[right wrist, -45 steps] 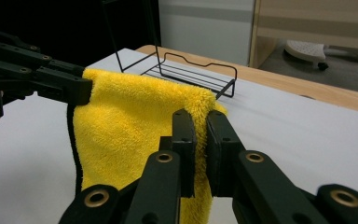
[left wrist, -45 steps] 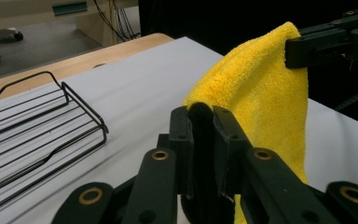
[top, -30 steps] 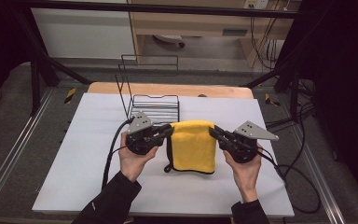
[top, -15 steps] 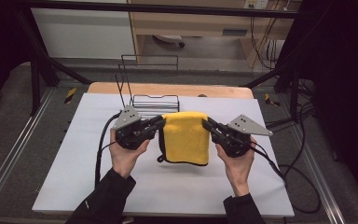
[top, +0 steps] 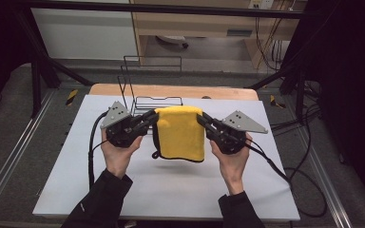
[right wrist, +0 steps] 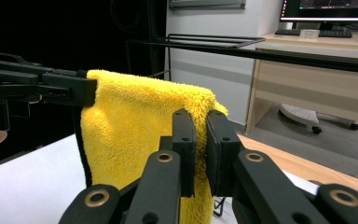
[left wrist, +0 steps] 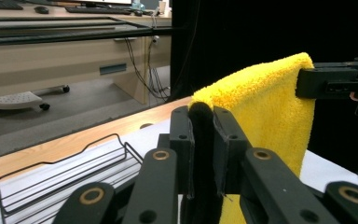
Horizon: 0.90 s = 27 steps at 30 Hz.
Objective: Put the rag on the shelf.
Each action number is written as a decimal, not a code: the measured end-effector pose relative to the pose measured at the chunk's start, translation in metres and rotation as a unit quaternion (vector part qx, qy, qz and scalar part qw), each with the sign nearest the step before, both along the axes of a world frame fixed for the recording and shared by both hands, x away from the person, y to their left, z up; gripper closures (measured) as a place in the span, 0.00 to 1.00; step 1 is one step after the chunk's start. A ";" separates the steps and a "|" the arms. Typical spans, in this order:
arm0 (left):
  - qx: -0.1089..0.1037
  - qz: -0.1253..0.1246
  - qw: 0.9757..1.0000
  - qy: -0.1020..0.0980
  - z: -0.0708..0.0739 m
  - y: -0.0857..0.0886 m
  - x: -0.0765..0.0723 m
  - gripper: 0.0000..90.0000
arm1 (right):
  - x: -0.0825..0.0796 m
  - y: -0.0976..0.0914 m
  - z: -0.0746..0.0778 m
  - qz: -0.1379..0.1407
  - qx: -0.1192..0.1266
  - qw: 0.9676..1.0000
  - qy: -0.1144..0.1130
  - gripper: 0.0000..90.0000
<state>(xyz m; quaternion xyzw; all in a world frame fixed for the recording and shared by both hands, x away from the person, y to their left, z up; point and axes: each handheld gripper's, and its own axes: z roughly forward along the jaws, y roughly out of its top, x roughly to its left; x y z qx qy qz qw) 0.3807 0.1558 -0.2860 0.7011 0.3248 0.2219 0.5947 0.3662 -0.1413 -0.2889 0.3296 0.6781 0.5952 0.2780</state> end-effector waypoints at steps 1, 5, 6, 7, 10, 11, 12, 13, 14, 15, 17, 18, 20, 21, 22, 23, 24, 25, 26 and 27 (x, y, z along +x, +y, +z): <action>0.000 0.001 1.000 0.000 0.001 0.001 0.000 0.89 | 0.001 0.001 0.000 0.000 0.001 1.000 -0.002 0.93; -0.005 0.007 1.000 -0.007 0.004 0.006 0.001 0.89 | 0.003 0.006 0.002 0.001 0.004 1.000 -0.007 0.93; -0.007 0.007 1.000 -0.008 0.005 0.008 0.002 0.89 | 0.004 0.008 0.002 0.001 0.005 1.000 -0.009 0.93; -0.008 0.008 1.000 -0.009 0.006 0.009 0.002 0.89 | 0.004 0.009 0.003 0.001 0.007 1.000 -0.009 0.93; -0.011 0.013 1.000 -0.015 0.009 0.012 0.003 0.89 | 0.007 0.013 0.006 0.001 0.007 1.000 -0.014 0.93; -0.012 0.014 1.000 -0.018 0.011 0.013 0.003 0.89 | 0.007 0.014 0.008 0.001 0.007 1.000 -0.016 0.93; -0.014 0.016 1.000 -0.020 0.012 0.014 0.003 0.89 | 0.008 0.015 0.009 0.001 0.008 1.000 -0.016 0.93; -0.016 0.018 0.999 -0.021 0.014 0.015 0.003 0.89 | 0.009 0.017 0.011 0.001 0.008 1.000 -0.018 0.93; -0.016 0.019 0.999 -0.023 0.015 0.017 0.004 0.89 | 0.010 0.018 0.013 0.002 0.010 1.000 -0.020 0.93; -0.018 0.020 0.999 -0.024 0.016 0.018 0.004 0.89 | 0.010 0.019 0.015 0.002 0.009 1.000 -0.022 0.93; -0.021 0.024 0.999 -0.027 0.019 0.020 0.005 0.89 | 0.012 0.023 0.018 0.002 0.010 1.000 -0.026 0.93; -0.022 0.025 0.999 -0.029 0.020 0.022 0.005 0.89 | 0.013 0.024 0.020 0.002 0.007 1.000 -0.030 0.93; -0.023 0.028 0.999 -0.033 0.023 0.024 0.006 0.89 | 0.014 0.027 0.023 0.002 0.007 0.999 -0.034 0.93; -0.025 0.030 0.999 -0.034 0.025 0.026 0.007 0.89 | 0.015 0.029 0.024 0.002 0.008 0.999 -0.036 0.93; -0.027 0.031 0.998 -0.036 0.026 0.027 0.007 0.89 | 0.016 0.030 0.026 0.001 0.010 0.999 -0.039 0.93; -0.028 0.033 0.998 -0.038 0.027 0.028 0.007 0.89 | 0.017 0.032 0.028 0.001 0.013 0.999 -0.041 0.93; -0.029 0.035 0.998 -0.040 0.029 0.030 0.008 0.89 | 0.018 0.034 0.029 0.001 0.013 0.999 -0.043 0.93; -0.030 0.037 0.998 -0.042 0.031 0.031 0.008 0.89 | 0.020 0.035 0.031 0.001 0.013 0.999 -0.044 0.93; -0.029 0.038 0.998 -0.044 0.032 0.033 0.008 0.89 | 0.021 0.037 0.033 0.001 0.013 0.999 -0.046 0.93; -0.032 0.040 0.998 -0.046 0.034 0.034 0.009 0.89 | 0.022 0.039 0.034 0.001 0.014 0.999 -0.048 0.93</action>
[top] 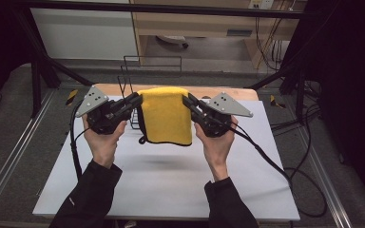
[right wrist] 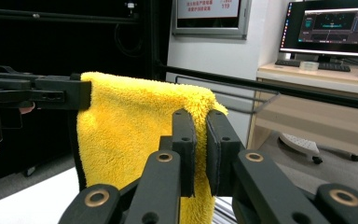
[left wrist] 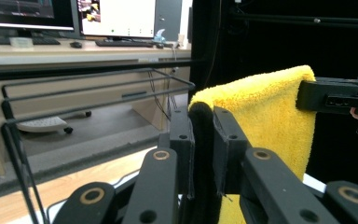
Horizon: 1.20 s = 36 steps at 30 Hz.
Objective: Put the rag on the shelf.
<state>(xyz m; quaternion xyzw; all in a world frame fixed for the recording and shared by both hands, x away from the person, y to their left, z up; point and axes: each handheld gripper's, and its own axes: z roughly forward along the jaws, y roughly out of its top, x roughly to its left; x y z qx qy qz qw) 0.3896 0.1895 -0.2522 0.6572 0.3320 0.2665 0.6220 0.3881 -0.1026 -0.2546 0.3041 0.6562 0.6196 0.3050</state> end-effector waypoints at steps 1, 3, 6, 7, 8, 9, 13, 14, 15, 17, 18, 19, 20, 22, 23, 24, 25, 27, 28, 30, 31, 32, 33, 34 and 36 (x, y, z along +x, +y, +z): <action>-0.002 0.002 1.000 -0.002 0.002 0.001 0.001 0.89 | 0.001 0.002 0.002 0.000 0.001 1.000 -0.002 0.93; -0.005 0.006 1.000 -0.005 0.005 0.004 0.002 0.89 | 0.004 0.005 0.005 0.001 0.004 1.000 -0.006 0.93; -0.008 0.010 1.000 -0.010 0.010 0.008 0.003 0.89 | 0.007 0.009 0.010 0.002 0.001 1.000 -0.011 0.93; -0.009 0.011 1.000 -0.011 0.011 0.009 0.004 0.89 | 0.008 0.011 0.012 0.002 0.000 1.000 -0.013 0.93; -0.011 0.012 1.000 -0.012 0.013 0.011 0.005 0.89 | 0.009 0.012 0.013 0.001 0.001 1.000 -0.014 0.93; -0.014 0.013 1.000 -0.014 0.014 0.012 0.006 0.89 | 0.010 0.014 0.015 0.002 0.000 1.000 -0.015 0.93; -0.025 0.016 0.999 -0.019 0.021 0.016 0.008 0.89 | 0.013 0.018 0.022 0.001 0.002 1.000 -0.025 0.93; -0.027 0.016 0.999 -0.021 0.023 0.016 0.008 0.89 | 0.014 0.019 0.024 0.001 0.003 1.000 -0.027 0.93; -0.028 0.017 0.999 -0.024 0.025 0.017 0.009 0.89 | 0.015 0.020 0.025 0.000 0.004 1.000 -0.030 0.93; -0.032 0.019 0.999 -0.028 0.028 0.017 0.009 0.89 | 0.016 0.022 0.028 0.000 0.008 0.999 -0.033 0.93; -0.033 0.019 0.999 -0.030 0.029 0.018 0.010 0.89 | 0.017 0.022 0.030 0.000 0.009 0.999 -0.034 0.93; -0.034 0.020 0.999 -0.032 0.030 0.018 0.010 0.89 | 0.018 0.022 0.031 0.000 0.011 0.999 -0.035 0.93; -0.037 0.020 0.999 -0.034 0.032 0.018 0.011 0.89 | 0.018 0.023 0.033 -0.001 0.015 0.999 -0.035 0.93; -0.040 0.020 0.998 -0.038 0.035 0.019 0.012 0.89 | 0.020 0.023 0.036 -0.001 0.012 0.999 -0.040 0.93; -0.040 0.021 0.998 -0.040 0.036 0.019 0.012 0.89 | 0.021 0.024 0.038 -0.002 0.016 0.999 -0.041 0.93; -0.042 0.021 0.998 -0.041 0.038 0.019 0.013 0.89 | 0.021 0.024 0.040 -0.002 0.014 0.999 -0.044 0.93; -0.043 0.021 0.998 -0.043 0.040 0.019 0.013 0.89 | 0.022 0.025 0.042 -0.003 0.017 0.999 -0.045 0.93; -0.046 0.021 0.998 -0.047 0.044 0.020 0.014 0.89 | 0.023 0.025 0.046 -0.004 0.020 0.999 -0.049 0.93; -0.047 0.021 0.997 -0.049 0.046 0.020 0.014 0.89 | 0.024 0.025 0.048 -0.004 0.021 0.998 -0.051 0.93; -0.047 0.023 0.997 -0.054 0.049 0.020 0.014 0.89 | 0.024 0.026 0.053 -0.005 0.023 0.998 -0.055 0.93; -0.048 0.025 0.997 -0.055 0.051 0.019 0.015 0.89 | 0.024 0.026 0.054 -0.005 0.025 0.998 -0.058 0.93; -0.047 0.026 0.997 -0.058 0.053 0.020 0.015 0.89 | 0.025 0.026 0.056 -0.005 0.024 0.998 -0.059 0.93; -0.047 0.027 0.997 -0.060 0.054 0.020 0.015 0.89 | 0.025 0.027 0.058 -0.005 0.024 0.998 -0.062 0.93; -0.048 0.028 0.997 -0.062 0.056 0.020 0.015 0.89 | 0.025 0.027 0.059 -0.005 0.024 0.998 -0.064 0.93; -0.048 0.030 0.996 -0.068 0.059 0.020 0.015 0.89 | 0.026 0.027 0.062 -0.005 0.026 0.997 -0.067 0.93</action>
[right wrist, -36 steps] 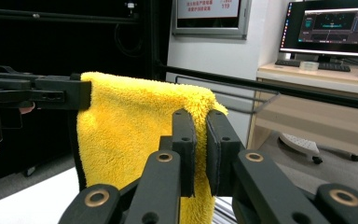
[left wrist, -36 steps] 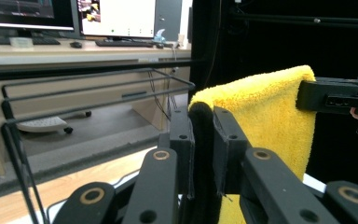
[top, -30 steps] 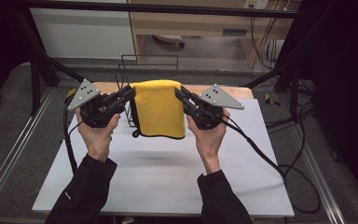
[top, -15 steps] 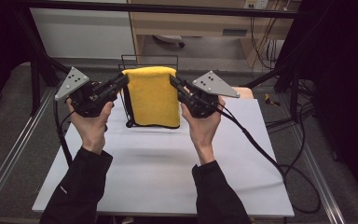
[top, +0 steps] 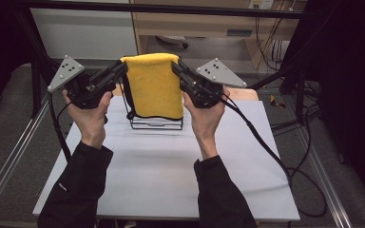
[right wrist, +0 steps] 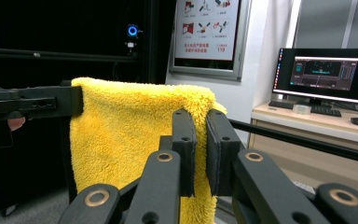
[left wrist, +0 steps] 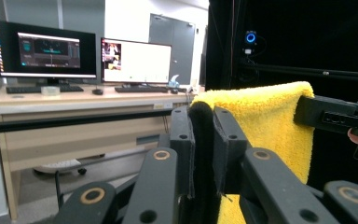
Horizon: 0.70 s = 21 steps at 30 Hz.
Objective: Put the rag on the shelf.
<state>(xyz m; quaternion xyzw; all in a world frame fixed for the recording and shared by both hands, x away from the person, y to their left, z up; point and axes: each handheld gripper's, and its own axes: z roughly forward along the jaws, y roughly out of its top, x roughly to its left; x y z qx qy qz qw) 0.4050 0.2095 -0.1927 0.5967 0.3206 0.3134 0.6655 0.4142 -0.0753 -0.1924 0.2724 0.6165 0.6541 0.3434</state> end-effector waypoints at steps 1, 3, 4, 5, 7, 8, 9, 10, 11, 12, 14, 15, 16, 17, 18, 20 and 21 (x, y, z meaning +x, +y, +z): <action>-0.001 0.001 1.000 -0.002 0.002 0.000 0.000 0.89 | 0.000 0.000 0.002 0.000 0.001 1.000 -0.003 0.93; -0.001 0.003 1.000 -0.006 0.005 0.000 0.001 0.89 | 0.001 0.001 0.005 0.000 0.002 1.000 -0.006 0.93; -0.001 0.004 1.000 -0.008 0.006 0.000 0.002 0.89 | 0.002 0.002 0.006 0.000 0.004 1.000 -0.007 0.93; -0.002 0.004 1.000 -0.009 0.008 0.001 0.002 0.89 | 0.003 0.002 0.008 0.000 0.003 1.000 -0.008 0.93; -0.003 0.005 1.000 -0.010 0.011 0.002 0.004 0.89 | 0.004 0.003 0.011 0.000 0.005 1.000 -0.010 0.93; -0.005 0.005 1.000 -0.011 0.013 0.002 0.005 0.89 | 0.005 0.003 0.013 0.000 0.005 1.000 -0.012 0.93; -0.006 0.005 1.000 -0.011 0.015 0.002 0.005 0.89 | 0.005 0.004 0.015 0.000 0.005 1.000 -0.013 0.93; -0.006 0.006 1.000 -0.013 0.017 0.003 0.006 0.89 | 0.006 0.005 0.017 0.000 0.006 1.000 -0.014 0.93; -0.004 0.007 1.000 -0.014 0.019 0.003 0.007 0.89 | 0.007 0.005 0.020 0.000 0.008 1.000 -0.015 0.93; -0.004 0.008 1.000 -0.015 0.021 0.003 0.007 0.89 | 0.008 0.006 0.022 0.001 0.008 1.000 -0.017 0.93; -0.005 0.009 1.000 -0.016 0.025 0.005 0.009 0.89 | 0.010 0.007 0.025 0.000 0.009 1.000 -0.018 0.93; -0.005 0.010 1.000 -0.017 0.026 0.005 0.010 0.89 | 0.011 0.008 0.027 0.000 0.009 1.000 -0.019 0.93; -0.006 0.011 1.000 -0.018 0.028 0.006 0.011 0.89 | 0.012 0.009 0.029 0.000 0.010 1.000 -0.020 0.93; -0.006 0.012 1.000 -0.018 0.030 0.006 0.012 0.89 | 0.013 0.010 0.030 0.000 0.011 1.000 -0.021 0.93; -0.005 0.013 1.000 -0.018 0.031 0.006 0.013 0.89 | 0.014 0.010 0.031 -0.001 0.012 1.000 -0.022 0.93; -0.003 0.016 1.000 -0.020 0.035 0.006 0.014 0.89 | 0.017 0.011 0.033 -0.001 0.015 1.000 -0.024 0.93; 0.000 0.019 0.999 -0.027 0.037 0.007 0.016 0.89 | 0.018 0.012 0.034 0.001 0.017 1.000 -0.024 0.93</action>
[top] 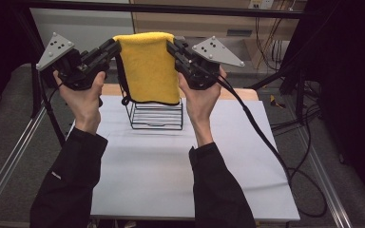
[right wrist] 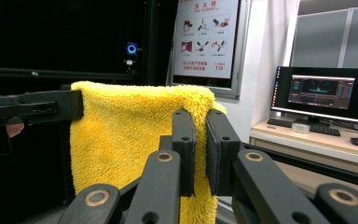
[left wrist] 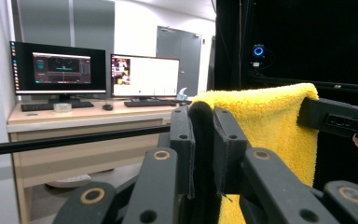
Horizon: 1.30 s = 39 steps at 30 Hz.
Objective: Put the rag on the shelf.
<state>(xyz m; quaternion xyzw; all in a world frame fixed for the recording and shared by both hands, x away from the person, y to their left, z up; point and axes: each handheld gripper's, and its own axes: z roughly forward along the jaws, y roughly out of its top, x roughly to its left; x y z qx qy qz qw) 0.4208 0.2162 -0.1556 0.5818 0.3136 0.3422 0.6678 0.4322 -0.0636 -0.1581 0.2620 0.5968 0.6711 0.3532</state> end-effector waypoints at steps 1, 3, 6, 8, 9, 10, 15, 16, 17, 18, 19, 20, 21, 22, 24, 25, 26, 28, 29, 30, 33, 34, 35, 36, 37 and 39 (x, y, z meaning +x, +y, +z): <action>0.000 -0.002 1.000 0.004 0.001 0.000 0.000 0.89 | 0.001 0.000 0.001 0.000 0.000 1.000 -0.001 0.93; 0.000 -0.001 1.000 0.005 0.005 0.000 0.003 0.89 | 0.004 0.001 0.003 0.000 0.001 1.000 -0.001 0.93; 0.002 0.002 1.000 0.005 0.009 0.000 0.007 0.89 | 0.008 0.003 0.007 -0.002 0.003 1.000 -0.003 0.93; 0.005 0.004 1.000 0.004 0.012 0.000 0.010 0.89 | 0.012 0.004 0.009 -0.004 0.004 1.000 -0.004 0.93; 0.004 0.003 1.000 0.004 0.014 0.000 0.012 0.89 | 0.013 0.004 0.010 -0.005 0.005 1.000 -0.005 0.93; 0.003 0.002 1.000 0.004 0.015 0.001 0.014 0.89 | 0.015 0.004 0.011 -0.005 0.006 1.000 -0.004 0.93; 0.006 0.007 1.000 0.004 0.023 0.001 0.023 0.89 | 0.024 0.005 0.017 -0.007 0.011 1.000 -0.007 0.93; 0.004 0.006 1.000 0.004 0.025 0.001 0.025 0.89 | 0.025 0.005 0.018 -0.007 0.011 1.000 -0.007 0.93; 0.004 0.006 1.000 0.004 0.026 0.001 0.027 0.89 | 0.027 0.005 0.020 -0.008 0.011 1.000 -0.008 0.93; 0.003 0.006 1.000 0.003 0.028 0.001 0.028 0.89 | 0.028 0.006 0.021 -0.009 0.012 1.000 -0.010 0.93; 0.002 0.006 1.000 0.003 0.029 0.001 0.030 0.89 | 0.029 0.006 0.023 -0.009 0.013 1.000 -0.010 0.93; 0.002 0.006 1.000 0.002 0.031 0.001 0.031 0.89 | 0.031 0.006 0.024 -0.009 0.013 1.000 -0.011 0.93; 0.002 0.007 1.000 0.002 0.033 0.001 0.033 0.89 | 0.032 0.006 0.026 -0.010 0.013 1.000 -0.011 0.93; 0.002 0.008 1.000 0.001 0.034 0.001 0.034 0.89 | 0.034 0.006 0.027 -0.010 0.013 1.000 -0.012 0.93; 0.002 0.009 1.000 0.001 0.037 0.001 0.037 0.89 | 0.036 0.007 0.030 -0.011 0.015 1.000 -0.012 0.93; 0.004 0.011 1.000 0.001 0.038 0.001 0.038 0.89 | 0.038 0.007 0.031 -0.011 0.016 1.000 -0.012 0.93; 0.004 0.012 1.000 0.000 0.040 0.001 0.040 0.89 | 0.040 0.008 0.032 -0.011 0.016 1.000 -0.013 0.93; 0.003 0.011 1.000 0.001 0.042 0.002 0.042 0.89 | 0.043 0.008 0.033 -0.010 0.019 1.000 -0.013 0.93; 0.003 0.011 1.000 0.000 0.043 0.002 0.044 0.89 | 0.044 0.008 0.033 -0.011 0.019 1.000 -0.014 0.93; 0.003 0.011 1.000 -0.001 0.044 0.002 0.045 0.89 | 0.046 0.008 0.034 -0.011 0.020 1.000 -0.012 0.93; 0.005 0.012 1.000 0.001 0.045 0.001 0.051 0.89 | 0.051 0.008 0.036 -0.013 0.021 1.000 -0.010 0.93; 0.006 0.012 1.000 -0.001 0.046 0.000 0.053 0.89 | 0.053 0.008 0.036 -0.014 0.019 1.000 -0.012 0.93; 0.007 0.013 1.000 -0.002 0.046 0.000 0.055 0.89 | 0.055 0.008 0.037 -0.015 0.018 1.000 -0.013 0.93; 0.009 0.015 1.000 -0.004 0.047 0.000 0.057 0.89 | 0.056 0.008 0.038 -0.015 0.016 1.000 -0.014 0.93; 0.012 0.016 1.000 -0.006 0.048 0.001 0.059 0.89 | 0.058 0.008 0.039 -0.016 0.015 1.000 -0.016 0.93; 0.013 0.018 1.000 -0.003 0.050 0.000 0.065 0.89 | 0.062 0.009 0.040 -0.016 0.015 1.000 -0.014 0.93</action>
